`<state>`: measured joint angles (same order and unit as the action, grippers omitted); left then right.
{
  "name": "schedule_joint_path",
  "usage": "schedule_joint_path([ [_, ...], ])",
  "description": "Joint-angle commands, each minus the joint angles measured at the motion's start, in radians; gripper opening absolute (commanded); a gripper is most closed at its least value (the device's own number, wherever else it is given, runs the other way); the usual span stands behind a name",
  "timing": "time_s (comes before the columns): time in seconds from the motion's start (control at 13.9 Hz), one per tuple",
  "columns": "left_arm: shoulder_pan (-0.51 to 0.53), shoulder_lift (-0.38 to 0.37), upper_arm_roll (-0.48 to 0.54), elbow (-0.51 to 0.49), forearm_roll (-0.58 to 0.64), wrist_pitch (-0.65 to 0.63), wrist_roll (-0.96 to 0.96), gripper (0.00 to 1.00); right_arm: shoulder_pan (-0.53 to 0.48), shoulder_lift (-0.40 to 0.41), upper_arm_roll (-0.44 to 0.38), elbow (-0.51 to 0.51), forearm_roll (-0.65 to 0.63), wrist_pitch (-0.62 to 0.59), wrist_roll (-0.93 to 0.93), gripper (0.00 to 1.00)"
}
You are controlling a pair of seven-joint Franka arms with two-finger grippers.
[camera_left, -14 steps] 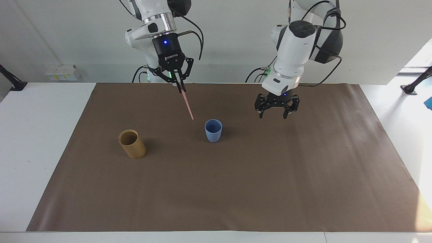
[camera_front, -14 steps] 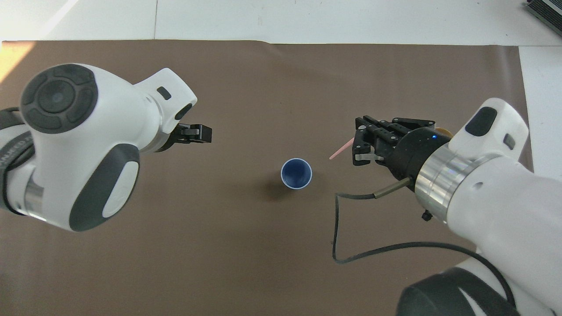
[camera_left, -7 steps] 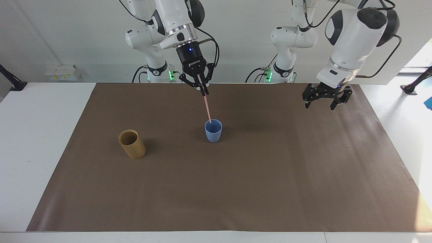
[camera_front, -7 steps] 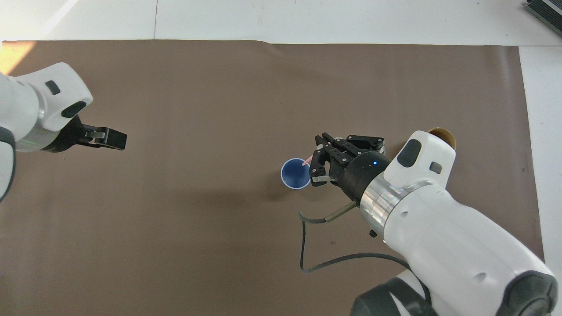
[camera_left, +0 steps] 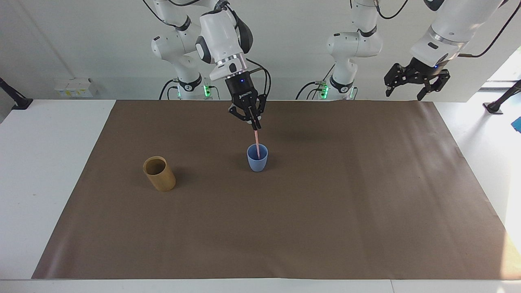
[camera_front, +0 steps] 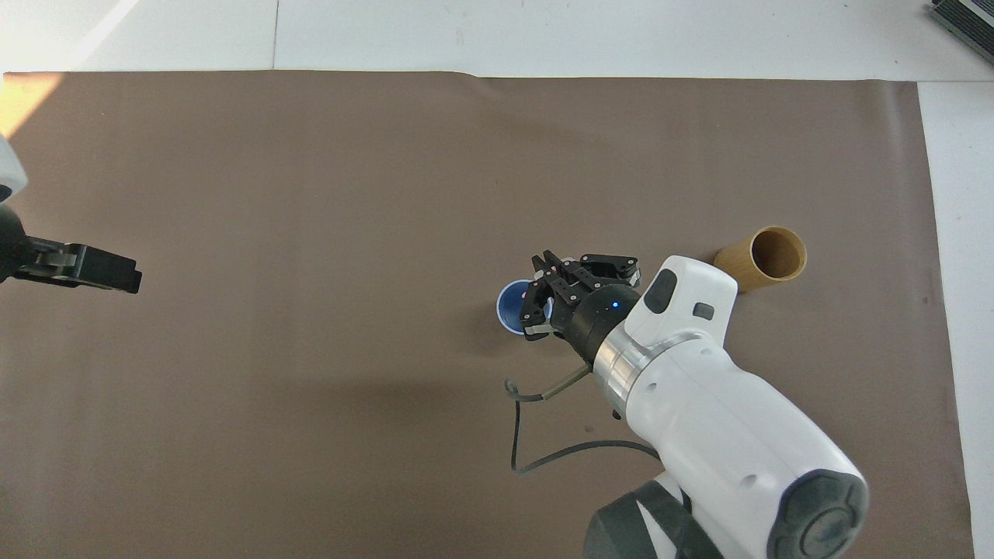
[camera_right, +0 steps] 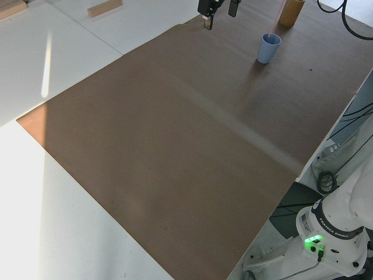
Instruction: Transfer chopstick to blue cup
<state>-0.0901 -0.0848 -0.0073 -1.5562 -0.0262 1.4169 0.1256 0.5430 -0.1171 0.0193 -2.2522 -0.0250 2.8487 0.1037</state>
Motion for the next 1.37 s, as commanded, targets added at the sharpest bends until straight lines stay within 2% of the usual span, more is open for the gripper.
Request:
schedule_joint_path([
  [0.0, 0.035, -0.053, 0.001, -0.090, -0.008, 0.040, 0.080, 1.00, 0.003, 0.033, -0.004, -0.009, -0.044, 0.035, 0.017, 0.02],
  [0.29, 0.026, -0.046, 0.001, -0.074, -0.008, 0.031, 0.072, 1.00, -0.003, 0.048, -0.004, 0.009, -0.044, 0.027, 0.040, 0.41],
  [0.36, 0.027, -0.046, 0.001, -0.074, -0.008, 0.030, 0.072, 1.00, -0.005, 0.057, -0.004, 0.026, -0.044, 0.026, 0.069, 0.63],
  [0.43, 0.033, -0.047, 0.001, -0.076, -0.008, 0.021, 0.068, 1.00, -0.006, 0.072, -0.004, 0.046, -0.044, 0.024, 0.095, 0.70],
  [0.5, 0.036, -0.046, 0.001, -0.068, -0.011, 0.016, 0.065, 1.00, -0.009, 0.083, -0.004, 0.071, -0.042, 0.017, 0.109, 0.86],
  [0.65, 0.038, -0.049, 0.003, -0.045, -0.011, -0.022, 0.042, 1.00, -0.014, 0.091, -0.006, 0.123, -0.038, -0.060, 0.116, 1.00],
  [0.86, 0.036, -0.049, 0.001, -0.031, -0.017, -0.035, 0.000, 1.00, -0.061, 0.080, -0.007, 0.225, -0.030, -0.243, 0.129, 1.00],
  [1.08, 0.038, -0.052, 0.003, -0.035, -0.017, -0.023, -0.014, 1.00, -0.180, 0.079, -0.018, 0.356, -0.026, -0.492, 0.122, 1.00],
  [1.29, 0.027, -0.052, 0.000, -0.036, -0.015, -0.021, -0.015, 1.00, -0.293, 0.062, -0.019, 0.431, -0.024, -0.725, 0.119, 1.00],
])
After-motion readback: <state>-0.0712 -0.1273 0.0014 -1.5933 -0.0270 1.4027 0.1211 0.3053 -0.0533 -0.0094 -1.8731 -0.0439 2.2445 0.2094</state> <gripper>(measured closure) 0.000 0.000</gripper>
